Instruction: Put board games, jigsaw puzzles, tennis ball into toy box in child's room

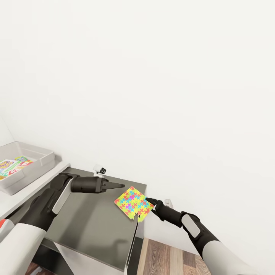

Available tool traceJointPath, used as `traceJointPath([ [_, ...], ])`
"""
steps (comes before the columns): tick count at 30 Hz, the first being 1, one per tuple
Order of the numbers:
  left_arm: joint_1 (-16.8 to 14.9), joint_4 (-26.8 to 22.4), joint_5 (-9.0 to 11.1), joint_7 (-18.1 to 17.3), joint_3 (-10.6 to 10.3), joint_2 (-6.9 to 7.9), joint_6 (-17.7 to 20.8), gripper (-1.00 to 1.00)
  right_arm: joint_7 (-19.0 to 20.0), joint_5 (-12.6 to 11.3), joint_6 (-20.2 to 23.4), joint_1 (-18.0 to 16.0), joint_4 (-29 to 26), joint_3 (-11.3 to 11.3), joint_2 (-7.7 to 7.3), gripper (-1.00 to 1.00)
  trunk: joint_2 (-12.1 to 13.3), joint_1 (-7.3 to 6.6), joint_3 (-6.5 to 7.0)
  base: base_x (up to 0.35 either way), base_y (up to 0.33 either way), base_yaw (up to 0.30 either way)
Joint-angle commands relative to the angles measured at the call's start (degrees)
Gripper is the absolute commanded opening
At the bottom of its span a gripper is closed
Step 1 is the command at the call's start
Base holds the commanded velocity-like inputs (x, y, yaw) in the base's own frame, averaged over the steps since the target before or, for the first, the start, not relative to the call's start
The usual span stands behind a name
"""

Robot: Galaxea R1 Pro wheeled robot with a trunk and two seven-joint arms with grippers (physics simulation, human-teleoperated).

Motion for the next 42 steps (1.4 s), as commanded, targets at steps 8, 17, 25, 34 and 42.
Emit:
traceJointPath([
  [8,-0.1,0.0,0.2,-0.1,-0.1,0.06,0.5,1.00,0.1,-0.3,0.2,0.0,0.0,0.1,-0.03,-1.00,0.0,0.00,-0.06,0.000,0.000,0.000],
  [17,-0.1,0.0,0.3,-0.2,0.0,0.07,0.5,1.00,0.1,-0.3,0.2,0.0,0.0,0.1,-0.10,-1.00,0.0,0.00,-0.06,0.000,0.000,0.000],
  [25,-0.1,0.0,0.2,-0.2,0.8,0.15,0.6,1.00,0.1,-0.3,0.2,0.0,0.0,0.1,-0.05,-1.00,2.4,-1.32,1.02,0.000,0.000,0.000],
  [34,-0.1,0.1,0.1,-0.2,0.8,0.34,0.5,1.00,0.1,-0.4,0.2,0.0,0.0,0.1,-0.04,-1.00,6.0,-3.30,2.63,0.000,0.000,0.000],
  [42,0.1,3.1,-0.2,0.1,0.9,1.32,0.4,1.00,0.2,-0.4,0.5,0.0,-0.1,0.1,-0.02,-1.00,9.2,-5.05,4.07,0.000,0.000,0.000],
])
